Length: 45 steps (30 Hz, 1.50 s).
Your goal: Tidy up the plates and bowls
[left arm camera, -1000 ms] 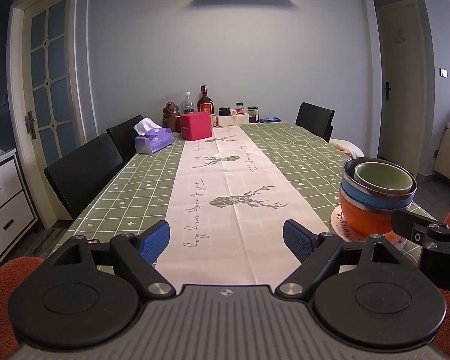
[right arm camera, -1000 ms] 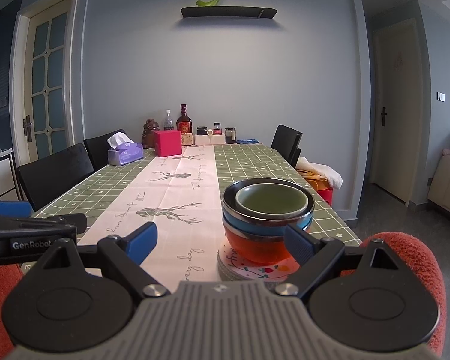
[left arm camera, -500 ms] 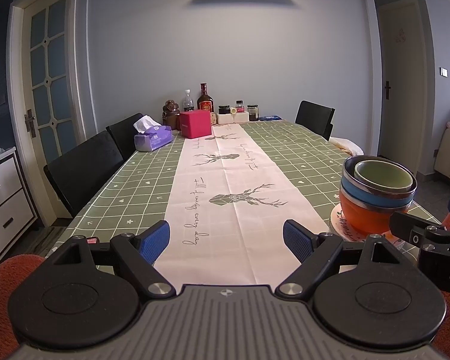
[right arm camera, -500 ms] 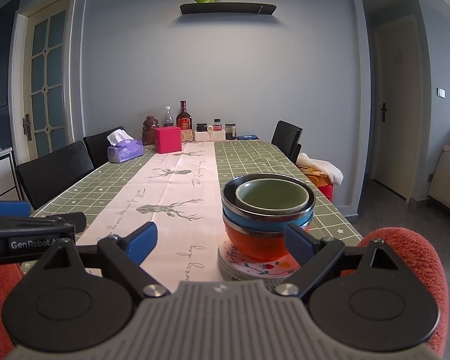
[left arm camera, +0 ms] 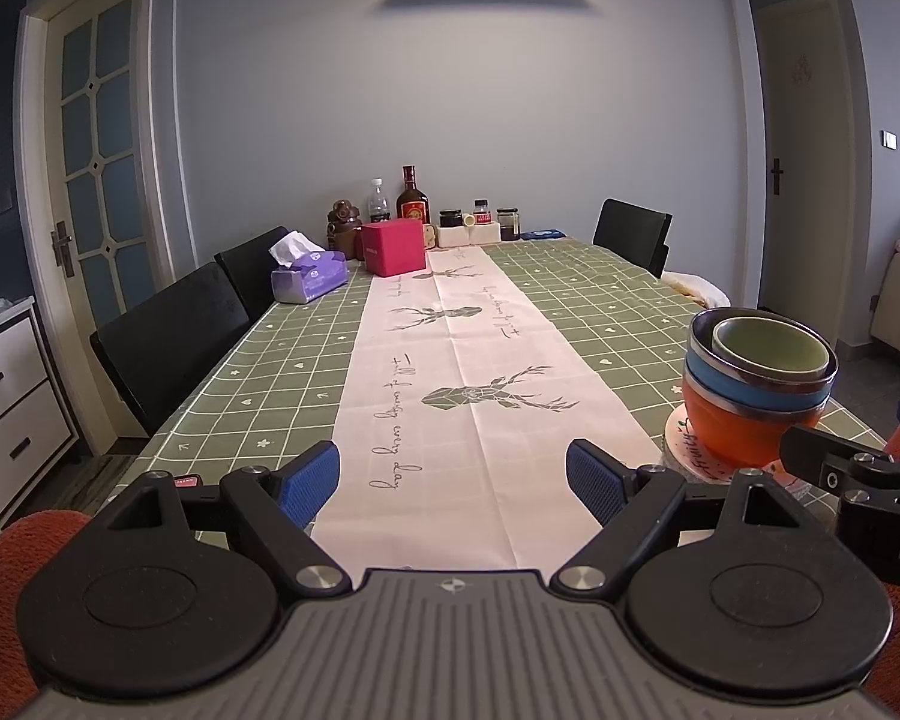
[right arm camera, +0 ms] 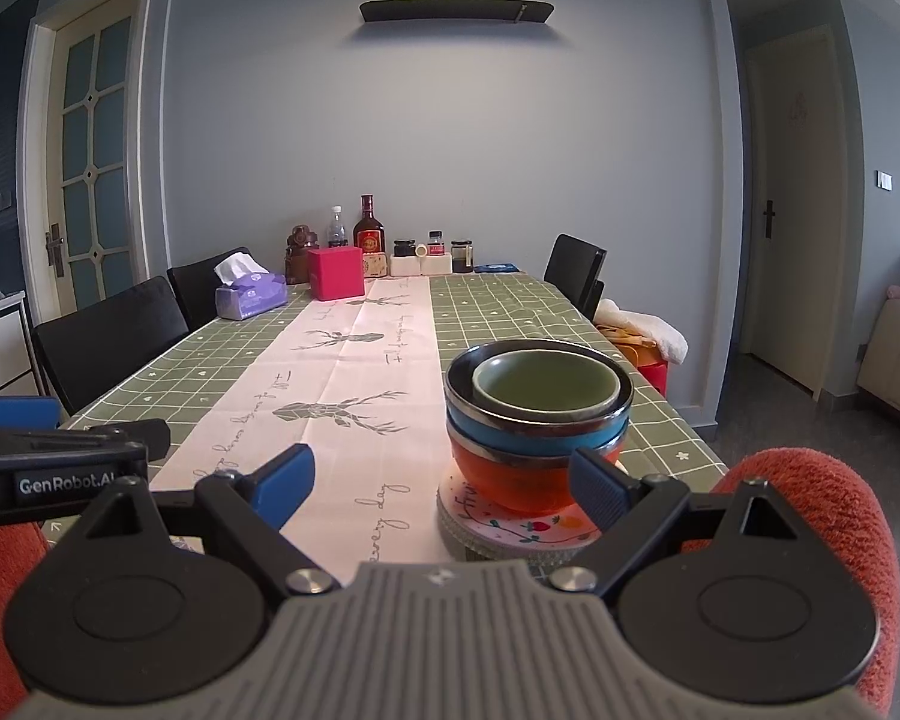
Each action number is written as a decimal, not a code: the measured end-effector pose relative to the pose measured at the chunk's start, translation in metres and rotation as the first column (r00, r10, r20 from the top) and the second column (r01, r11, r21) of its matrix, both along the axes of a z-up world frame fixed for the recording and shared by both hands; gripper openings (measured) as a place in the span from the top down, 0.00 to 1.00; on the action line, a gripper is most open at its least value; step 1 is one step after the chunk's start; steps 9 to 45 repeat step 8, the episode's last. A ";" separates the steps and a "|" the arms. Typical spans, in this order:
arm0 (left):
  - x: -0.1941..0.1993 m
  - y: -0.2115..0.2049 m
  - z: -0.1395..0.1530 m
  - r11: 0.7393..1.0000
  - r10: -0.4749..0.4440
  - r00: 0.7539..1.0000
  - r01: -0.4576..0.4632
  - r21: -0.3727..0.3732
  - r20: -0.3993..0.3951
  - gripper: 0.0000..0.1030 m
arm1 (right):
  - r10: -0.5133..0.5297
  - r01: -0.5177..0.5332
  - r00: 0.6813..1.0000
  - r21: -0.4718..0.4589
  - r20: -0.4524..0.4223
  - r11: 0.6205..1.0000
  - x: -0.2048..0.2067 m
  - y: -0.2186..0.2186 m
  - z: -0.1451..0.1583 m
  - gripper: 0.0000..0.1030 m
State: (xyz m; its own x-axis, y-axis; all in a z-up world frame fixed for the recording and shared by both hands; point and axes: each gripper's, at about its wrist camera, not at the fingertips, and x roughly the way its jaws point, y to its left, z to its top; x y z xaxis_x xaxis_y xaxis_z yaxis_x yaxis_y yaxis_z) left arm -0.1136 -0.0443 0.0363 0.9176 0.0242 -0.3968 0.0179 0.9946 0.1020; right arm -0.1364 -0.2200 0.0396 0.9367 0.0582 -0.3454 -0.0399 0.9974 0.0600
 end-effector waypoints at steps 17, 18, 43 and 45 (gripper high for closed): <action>0.000 0.002 -0.001 1.000 0.003 1.000 -0.003 -0.001 -0.006 0.03 | 0.000 0.000 1.000 0.000 -0.006 1.000 0.000 0.000 -0.004 0.13; 0.000 0.002 -0.001 1.000 0.003 1.000 -0.003 -0.001 -0.006 0.03 | 0.000 0.000 1.000 0.000 -0.006 1.000 0.000 0.000 -0.004 0.13; 0.000 0.002 -0.001 1.000 0.003 1.000 -0.003 -0.001 -0.006 0.03 | 0.000 0.000 1.000 0.000 -0.006 1.000 0.000 0.000 -0.004 0.13; 0.000 0.002 -0.001 1.000 0.003 1.000 -0.003 -0.001 -0.006 0.03 | 0.000 0.000 1.000 0.000 -0.006 1.000 0.000 0.000 -0.004 0.13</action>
